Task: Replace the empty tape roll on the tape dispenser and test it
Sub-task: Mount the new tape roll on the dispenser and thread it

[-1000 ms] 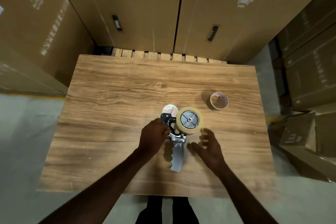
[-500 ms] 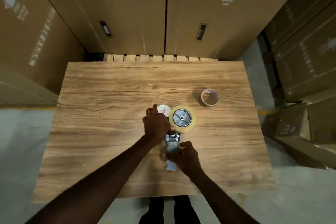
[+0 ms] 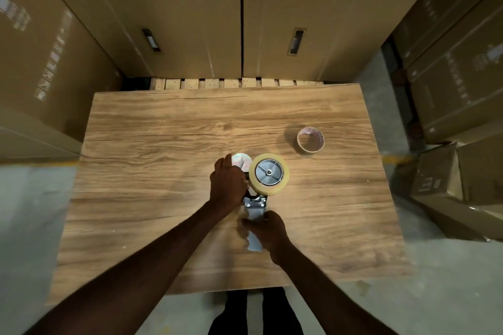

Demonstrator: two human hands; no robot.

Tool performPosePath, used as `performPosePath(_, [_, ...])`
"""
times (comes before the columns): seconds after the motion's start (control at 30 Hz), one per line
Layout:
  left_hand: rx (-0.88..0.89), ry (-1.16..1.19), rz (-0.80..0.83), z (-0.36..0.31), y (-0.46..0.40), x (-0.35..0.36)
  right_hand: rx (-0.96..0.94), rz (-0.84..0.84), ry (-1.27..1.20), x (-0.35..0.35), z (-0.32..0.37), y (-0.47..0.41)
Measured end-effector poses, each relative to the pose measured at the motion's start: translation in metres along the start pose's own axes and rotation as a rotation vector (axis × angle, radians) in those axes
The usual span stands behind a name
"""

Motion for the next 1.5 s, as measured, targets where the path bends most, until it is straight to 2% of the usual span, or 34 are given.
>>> performPosePath(0.13, [0.089, 0.083, 0.012, -0.003, 0.002, -0.002, -0.027, 0.063, -0.026, 0.007, 0.006, 0.005])
performPosePath(0.27, [0.117, 0.176, 0.035, 0.007, 0.001, 0.0, 0.021, -0.029, -0.12, 0.005, 0.003, 0.011])
performPosePath(0.4, [0.247, 0.236, 0.057, 0.011, 0.005, 0.0, 0.011, -0.066, -0.123, 0.003, 0.004, 0.013])
performPosePath(0.57, [0.352, 0.29, -0.027, 0.033, 0.026, 0.005, -0.029, -0.086, -0.101, -0.001, 0.008, 0.012])
performPosePath(0.67, [0.293, 0.392, -0.044, 0.058, 0.036, -0.001, -0.047, -0.071, -0.08, -0.012, 0.007, 0.005])
performPosePath(0.8, [0.245, 0.456, 0.034, 0.067, 0.038, -0.001, -0.106, -0.061, 0.049, -0.03, 0.002, 0.001])
performPosePath(0.97, [0.365, 0.407, 0.06, 0.064, 0.043, 0.002, -0.279, -0.129, 0.293, -0.051, 0.01, 0.004])
performPosePath(1.17, [0.38, 0.38, 0.054, 0.066, 0.046, 0.001, -0.707, -0.276, 0.475, -0.047, 0.023, 0.007])
performPosePath(1.27, [0.379, 0.41, 0.078, 0.065, 0.048, -0.004, -0.751, -0.259, 0.387, -0.04, 0.033, 0.017])
performPosePath(1.5, [0.352, 0.486, 0.147, 0.08, 0.055, -0.006, -0.719, -0.172, 0.323, -0.029, 0.03, 0.012])
Point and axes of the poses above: each hand's wrist, its own y-axis away from the middle knuckle, its own x-axis out of the palm, z = x × y, the point moved 4 cm from there along -y, towards the middle knuckle, and after that the axes turned 4 degrees about -z, right-handed, at the moved point
